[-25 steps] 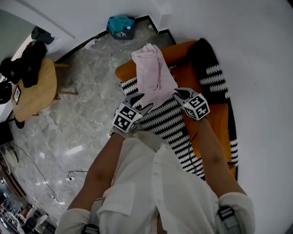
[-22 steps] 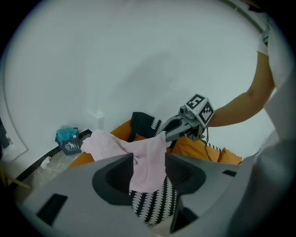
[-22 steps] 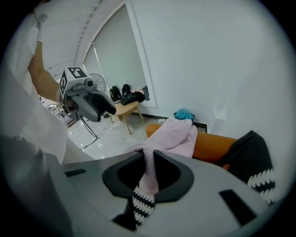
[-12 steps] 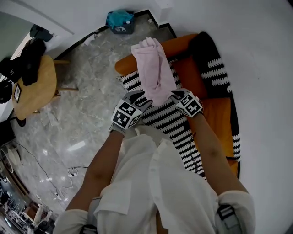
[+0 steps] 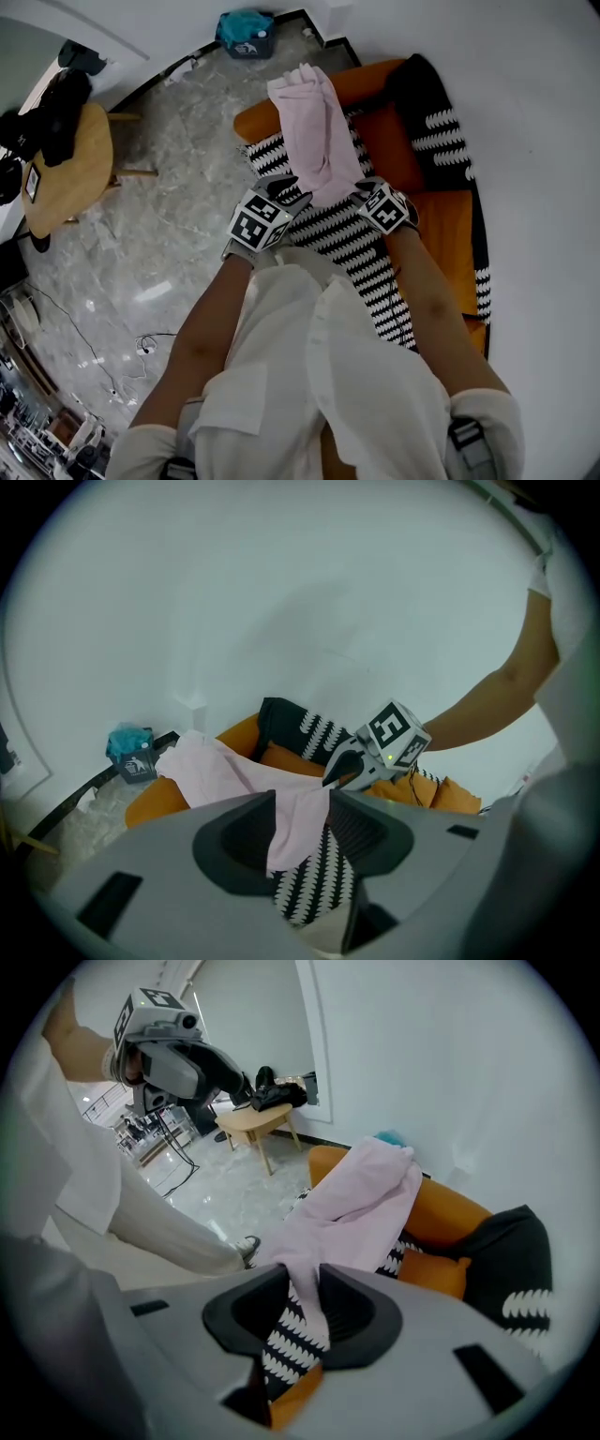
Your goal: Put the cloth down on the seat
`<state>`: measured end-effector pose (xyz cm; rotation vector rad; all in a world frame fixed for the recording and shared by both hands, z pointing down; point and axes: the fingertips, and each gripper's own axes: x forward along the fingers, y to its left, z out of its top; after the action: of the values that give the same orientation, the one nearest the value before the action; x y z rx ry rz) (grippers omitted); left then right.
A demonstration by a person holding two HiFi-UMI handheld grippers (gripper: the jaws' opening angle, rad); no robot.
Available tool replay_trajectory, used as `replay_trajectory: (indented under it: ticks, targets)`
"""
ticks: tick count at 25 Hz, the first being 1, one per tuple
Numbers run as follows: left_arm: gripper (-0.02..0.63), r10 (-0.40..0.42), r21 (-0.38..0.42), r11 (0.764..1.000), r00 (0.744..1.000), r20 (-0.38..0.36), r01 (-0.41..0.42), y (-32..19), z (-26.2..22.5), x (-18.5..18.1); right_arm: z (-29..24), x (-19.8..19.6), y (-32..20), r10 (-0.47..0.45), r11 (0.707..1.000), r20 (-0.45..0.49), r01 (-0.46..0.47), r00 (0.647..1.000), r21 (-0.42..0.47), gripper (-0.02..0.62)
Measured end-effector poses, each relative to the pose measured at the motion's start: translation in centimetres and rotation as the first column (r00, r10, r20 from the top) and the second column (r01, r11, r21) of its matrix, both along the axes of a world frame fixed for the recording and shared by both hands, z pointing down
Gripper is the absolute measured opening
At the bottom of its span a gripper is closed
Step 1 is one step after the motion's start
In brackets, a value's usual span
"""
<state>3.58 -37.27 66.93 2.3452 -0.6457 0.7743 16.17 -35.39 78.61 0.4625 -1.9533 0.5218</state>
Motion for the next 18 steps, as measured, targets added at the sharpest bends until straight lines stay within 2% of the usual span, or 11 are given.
replay_trajectory:
  ticks: [2,6,10,15,18]
  targets:
    - [0.192,0.002,-0.007,1.000,1.000,0.001,-0.002,0.4,0.1,0.0,0.2,0.3,0.4,-0.007,1.000,-0.012,0.007,1.000,-0.007,0.123]
    - [0.190,0.002,-0.014,1.000,1.000,0.003,-0.002,1.1,0.1,-0.3,0.1,1.2,1.0,0.031,1.000,-0.011,-0.031,0.999,-0.004,0.118]
    - [0.190,-0.010,-0.008,1.000,1.000,0.000,0.010,1.3,-0.1,-0.6,-1.7,1.8,0.8,0.091,0.995,0.020,-0.092,0.996,0.039,0.117]
    - [0.189,-0.018,0.010,1.000,1.000,-0.002,0.018,1.4,-0.8,-0.9,-5.6,0.5,-0.4,0.184,0.973,0.133,-0.200,0.974,0.116,0.114]
    - [0.189,-0.036,0.037,0.999,0.999,-0.008,0.036,1.0,-1.9,-1.1,-8.5,-0.6,-1.5,0.266,0.941,0.256,-0.308,0.929,0.142,0.110]
